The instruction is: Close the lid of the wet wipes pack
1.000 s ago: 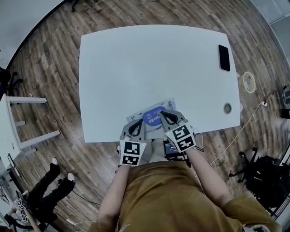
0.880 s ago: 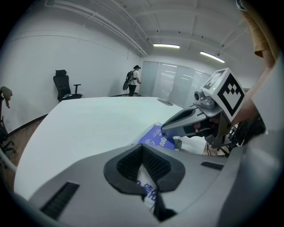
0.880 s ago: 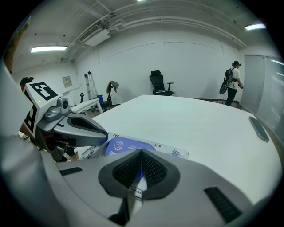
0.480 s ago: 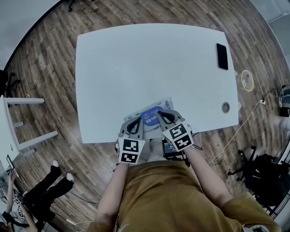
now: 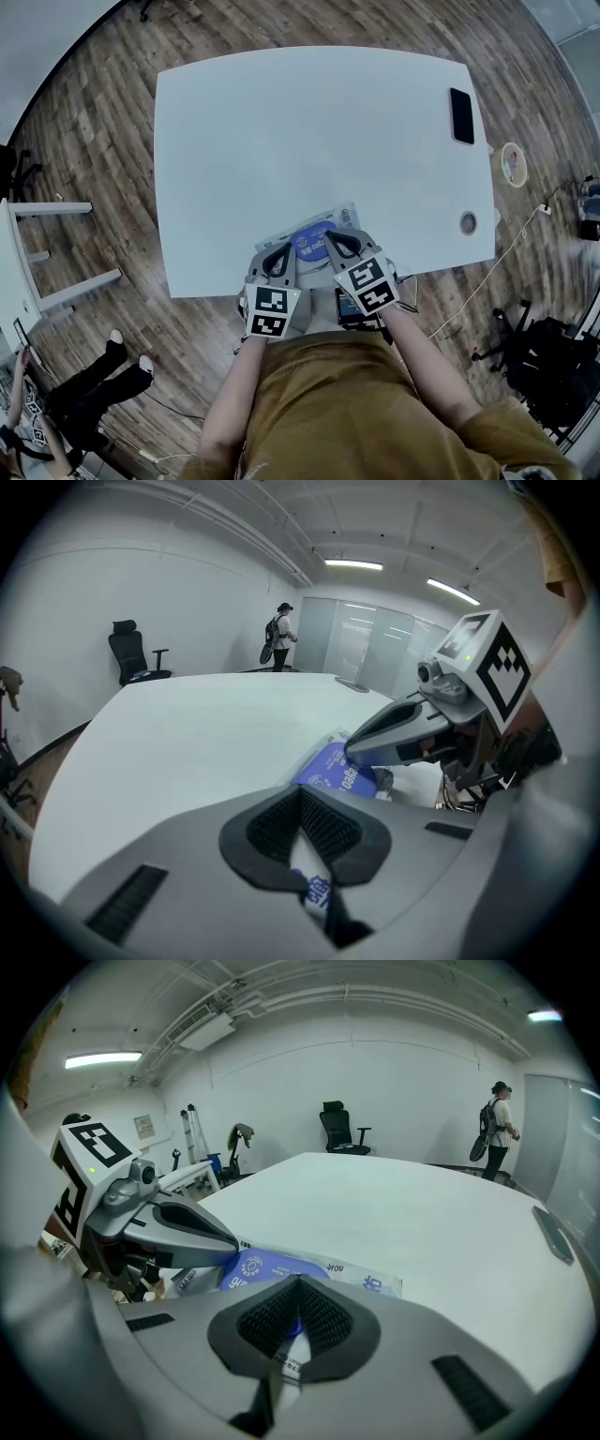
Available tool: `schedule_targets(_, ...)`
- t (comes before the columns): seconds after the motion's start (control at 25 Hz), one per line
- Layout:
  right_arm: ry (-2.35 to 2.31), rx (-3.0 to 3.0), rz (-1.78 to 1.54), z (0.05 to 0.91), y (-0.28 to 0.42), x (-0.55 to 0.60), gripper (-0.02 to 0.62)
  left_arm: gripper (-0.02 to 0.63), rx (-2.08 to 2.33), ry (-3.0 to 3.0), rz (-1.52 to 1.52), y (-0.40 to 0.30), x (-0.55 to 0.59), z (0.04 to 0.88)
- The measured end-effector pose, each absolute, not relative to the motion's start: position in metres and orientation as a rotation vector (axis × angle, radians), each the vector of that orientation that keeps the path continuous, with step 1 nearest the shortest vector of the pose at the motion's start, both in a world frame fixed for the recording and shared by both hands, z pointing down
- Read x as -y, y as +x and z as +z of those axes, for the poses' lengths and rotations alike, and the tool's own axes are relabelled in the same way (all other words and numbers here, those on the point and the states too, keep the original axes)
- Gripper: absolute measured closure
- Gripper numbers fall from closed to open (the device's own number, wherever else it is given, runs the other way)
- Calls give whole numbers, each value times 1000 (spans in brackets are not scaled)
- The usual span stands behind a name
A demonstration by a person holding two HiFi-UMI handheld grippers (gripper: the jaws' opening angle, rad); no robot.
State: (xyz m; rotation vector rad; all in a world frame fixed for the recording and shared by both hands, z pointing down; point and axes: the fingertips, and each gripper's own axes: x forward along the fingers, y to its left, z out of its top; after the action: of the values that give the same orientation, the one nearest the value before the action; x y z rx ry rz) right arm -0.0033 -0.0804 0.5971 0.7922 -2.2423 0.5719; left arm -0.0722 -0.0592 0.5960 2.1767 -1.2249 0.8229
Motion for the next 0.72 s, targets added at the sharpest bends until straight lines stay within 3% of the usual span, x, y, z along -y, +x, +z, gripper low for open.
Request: schedule_targets(0.72,799,2256,567,594,-3,81,588,601,1225,2173,828,-71,59,595)
